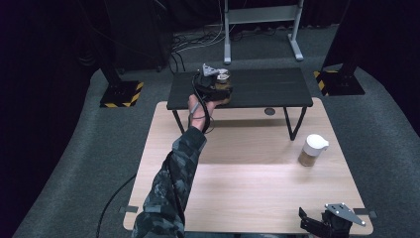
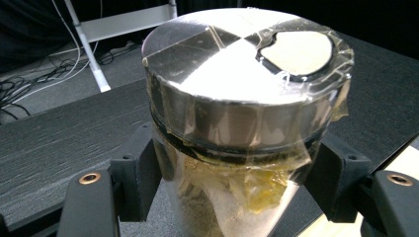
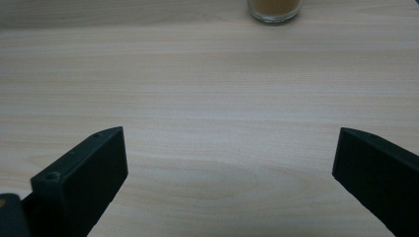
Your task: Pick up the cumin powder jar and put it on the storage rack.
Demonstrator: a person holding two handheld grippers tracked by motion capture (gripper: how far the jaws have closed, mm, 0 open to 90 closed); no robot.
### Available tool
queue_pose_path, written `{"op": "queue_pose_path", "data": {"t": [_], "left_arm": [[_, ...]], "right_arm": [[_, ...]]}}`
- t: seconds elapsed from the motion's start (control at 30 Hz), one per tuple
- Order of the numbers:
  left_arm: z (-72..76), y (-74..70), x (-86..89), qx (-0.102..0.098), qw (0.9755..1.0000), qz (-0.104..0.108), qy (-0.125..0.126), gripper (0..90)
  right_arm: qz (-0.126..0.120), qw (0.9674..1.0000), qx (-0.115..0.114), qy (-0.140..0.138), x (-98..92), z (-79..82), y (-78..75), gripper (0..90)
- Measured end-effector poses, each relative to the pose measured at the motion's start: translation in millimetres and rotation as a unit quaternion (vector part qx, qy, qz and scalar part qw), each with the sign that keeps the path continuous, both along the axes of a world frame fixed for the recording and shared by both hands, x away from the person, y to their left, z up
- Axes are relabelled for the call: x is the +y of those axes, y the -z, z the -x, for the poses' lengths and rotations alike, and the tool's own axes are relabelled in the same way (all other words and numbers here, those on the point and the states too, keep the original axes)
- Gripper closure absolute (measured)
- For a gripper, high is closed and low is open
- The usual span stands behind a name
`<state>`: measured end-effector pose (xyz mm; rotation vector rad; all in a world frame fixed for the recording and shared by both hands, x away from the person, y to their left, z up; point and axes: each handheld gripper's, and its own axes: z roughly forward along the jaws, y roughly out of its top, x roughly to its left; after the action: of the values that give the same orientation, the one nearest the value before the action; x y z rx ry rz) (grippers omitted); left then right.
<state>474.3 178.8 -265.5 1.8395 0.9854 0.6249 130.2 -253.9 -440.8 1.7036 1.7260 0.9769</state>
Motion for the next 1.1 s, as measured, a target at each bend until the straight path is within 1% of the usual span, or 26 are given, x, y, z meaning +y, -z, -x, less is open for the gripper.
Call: {"op": "queue_pose_path", "data": {"t": [0.07, 0.13, 0.17, 0.23, 0.3, 0.33, 0.37, 0.43, 0.47, 0.5, 0.53, 0.57, 0.63, 0.67, 0.7, 0.77, 0.8, 0.83, 0.87, 0.93, 1.0, 1.07, 1.1], "left_arm": [[2.6, -1.3, -3.0, 0.0, 1.0, -0.002, -0.008, 30.1], [5.4, -2.2, -1.8, -0.003, 0.9999, 0.0, -0.01, 14.4], [7.5, -4.8, -1.0, -0.003, 0.9999, -0.001, -0.012, 11.5], [16.4, -9.7, -3.5, -0.007, 0.9996, -0.012, -0.026, 4.7], [23.3, -11.4, 1.2, -0.01, 0.9997, -0.013, -0.02, 2.7], [33.6, -11.1, 5.6, -0.017, 0.9995, -0.011, -0.023, 1.3], [41.1, -8.5, 11.2, -0.026, 0.9994, -0.005, -0.02, 0.2], [51.9, -4.8, 19.2, -0.033, 0.9993, 0.001, -0.016, 0.2], [59.1, -1.9, 23.8, -0.035, 0.9993, 0.0, -0.014, 0.2], [65.4, 0.3, 27.5, -0.033, 0.9994, -0.008, -0.012, 0.2], [75.6, 5.5, 31.4, -0.027, 0.9994, -0.017, -0.015, 0.2], [81.4, 9.3, 35.0, -0.023, 0.9993, -0.027, -0.013, 0.2], [91.2, 18.4, 40.1, -0.02, 0.9991, -0.033, -0.017, 0.2], [100.1, 26.2, 43.8, -0.011, 0.9985, -0.05, -0.021, 0.2], [108.2, 34.5, 47.3, -0.008, 0.9979, -0.059, -0.023, 0.2], [116.0, 42.8, 50.4, -0.005, 0.997, -0.074, -0.024, 0.2], [122.1, 49.9, 51.7, -0.001, 0.996, -0.085, -0.028, 0.3], [129.4, 60.9, 53.7, 0.011, 0.9949, -0.094, -0.035, 0.3], [133.5, 68.5, 56.0, 0.021, 0.9942, -0.099, -0.038, 0.3], [140.4, 83.6, 60.3, 0.037, 0.9935, -0.099, -0.044, 0.9], [148.5, 105.4, 64.6, 0.057, 0.9915, -0.104, -0.054, 0.9], [152.7, 121.7, 68.7, 0.07, 0.9906, -0.101, -0.059, 1.2], [154.4, 132.2, 71.7, 0.079, 0.99, -0.099, -0.061, 1.1]], "right_arm": [[-0.004, 1.0, 0.002, -0.003, -1.5, -0.7, -0.4, 0.0], [-0.005, 1.0, 0.002, -0.005, -2.0, -0.7, -0.8, 0.0], [-0.005, 1.0, 0.002, -0.005, -2.1, -0.5, -1.1, 0.0], [-0.005, 1.0, 0.001, -0.006, -2.1, -0.2, -1.5, 0.0], [-0.005, 1.0, 0.0, -0.005, -2.4, 0.1, -1.3, 0.0], [-0.007, 1.0, 0.001, -0.004, -2.3, 0.1, -1.5, 0.0], [-0.006, 1.0, 0.0, -0.005, -2.4, 0.1, -1.0, 0.0], [-0.006, 1.0, -0.002, -0.007, -2.8, 0.2, -0.9, 0.0], [-0.006, 1.0, -0.003, -0.007, -2.7, 0.5, -1.0, 0.0], [-0.006, 0.9999, -0.004, -0.007, -2.5, 0.9, -1.3, 0.0], [-0.006, 1.0, -0.002, -0.007, -1.9, 1.0, -2.6, 0.0], [-0.006, 0.9999, -0.004, -0.007, -1.4, 1.5, -2.5, 0.0], [-0.004, 0.9999, -0.007, -0.009, -0.9, 1.7, -2.0, 0.0], [-0.004, 0.9999, -0.006, -0.009, -0.6, 1.6, -2.2, 0.0], [-0.006, 0.9999, -0.006, -0.012, -0.9, 1.4, -2.7, 0.0], [-0.006, 0.9999, -0.006, -0.014, -0.9, 1.1, -2.7, 0.0], [-0.006, 0.9999, -0.006, -0.015, -1.0, 0.9, -2.4, 0.0], [-0.006, 0.9998, -0.006, -0.016, -1.2, 0.5, -1.7, 0.0], [-0.005, 0.9998, -0.004, -0.018, -0.6, -0.2, -1.4, 0.0], [-0.004, 0.9998, -0.003, -0.02, 0.5, -1.1, -0.9, 0.0], [-0.003, 0.9998, -0.001, -0.021, 1.6, -2.0, -0.9, 0.0], [-0.001, 0.9997, -0.003, -0.025, 1.7, -2.2, 0.0, 0.0], [-0.001, 0.9997, -0.002, -0.026, 1.8, -2.5, 0.0, 0.0]]}}
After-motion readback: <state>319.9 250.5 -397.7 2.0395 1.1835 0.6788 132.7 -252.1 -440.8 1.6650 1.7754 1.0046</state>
